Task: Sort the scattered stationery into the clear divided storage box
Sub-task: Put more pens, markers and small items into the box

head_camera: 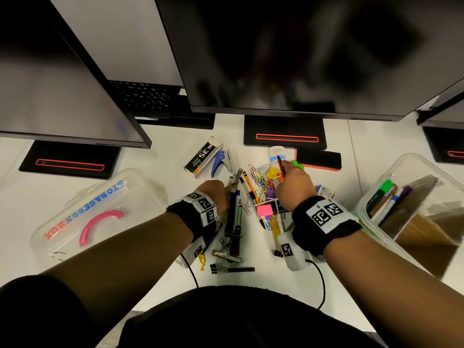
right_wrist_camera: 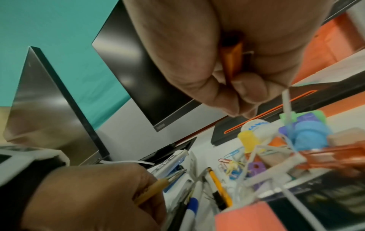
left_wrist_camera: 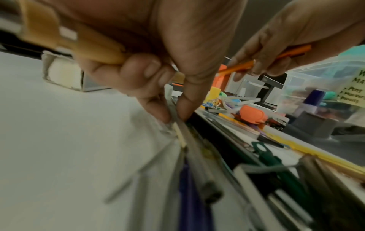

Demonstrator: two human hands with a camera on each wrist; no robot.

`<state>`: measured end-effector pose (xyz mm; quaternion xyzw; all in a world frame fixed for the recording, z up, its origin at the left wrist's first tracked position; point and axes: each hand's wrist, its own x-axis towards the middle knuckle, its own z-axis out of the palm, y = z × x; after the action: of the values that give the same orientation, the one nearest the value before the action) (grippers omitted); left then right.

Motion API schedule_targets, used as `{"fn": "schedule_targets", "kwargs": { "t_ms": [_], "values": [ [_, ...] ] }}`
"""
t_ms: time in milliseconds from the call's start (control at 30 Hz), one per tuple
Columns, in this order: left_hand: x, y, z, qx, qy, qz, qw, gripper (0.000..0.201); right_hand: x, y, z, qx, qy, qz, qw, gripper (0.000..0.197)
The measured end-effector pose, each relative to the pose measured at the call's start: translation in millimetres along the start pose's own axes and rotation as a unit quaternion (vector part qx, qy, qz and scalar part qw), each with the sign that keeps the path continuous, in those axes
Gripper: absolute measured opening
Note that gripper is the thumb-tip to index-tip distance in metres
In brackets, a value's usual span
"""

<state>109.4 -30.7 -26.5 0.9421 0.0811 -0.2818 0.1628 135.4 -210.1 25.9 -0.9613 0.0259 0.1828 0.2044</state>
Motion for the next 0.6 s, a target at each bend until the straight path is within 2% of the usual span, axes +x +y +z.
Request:
{"fn": "schedule_targets", "kwargs": {
  "t_ms": [100, 200, 367, 500, 600],
  "values": [
    [-1.9, -0.5, 1.0, 0.008, -0.014, 0.001, 1.000, 0.037, 4.7, -18.6, 9.2, -0.013, -0.007, -0.034, 0.999, 0.041],
    [-0.8, -1.8, -4.6, 0.018, -0.041, -0.024, 0.999, 0.043, 10.6, -35.0, 22.0, -0.024, -0.044, -0.047, 0.998, 0.034],
    [1.4, -10.7, -15.4, -0.056, -0.058, -0.058, 0.995, 0.026, 23.5, -44.3, 39.9, -0.039, -0.082, -0.050, 0.995, 0.030],
    [-0.4, -23.7, -18.4, -0.119, -0.057, -0.069, 0.989, 0.022, 30.7, -43.3, 46.1, -0.083, -0.105, -0.026, 0.991, 0.032],
    [0.6, -30.9, -18.6, -0.141, -0.057, -0.078, 0.985, 0.021, 32.0, -42.1, 49.2, -0.129, -0.117, -0.034, 0.984, 0.034]
  ]
}}
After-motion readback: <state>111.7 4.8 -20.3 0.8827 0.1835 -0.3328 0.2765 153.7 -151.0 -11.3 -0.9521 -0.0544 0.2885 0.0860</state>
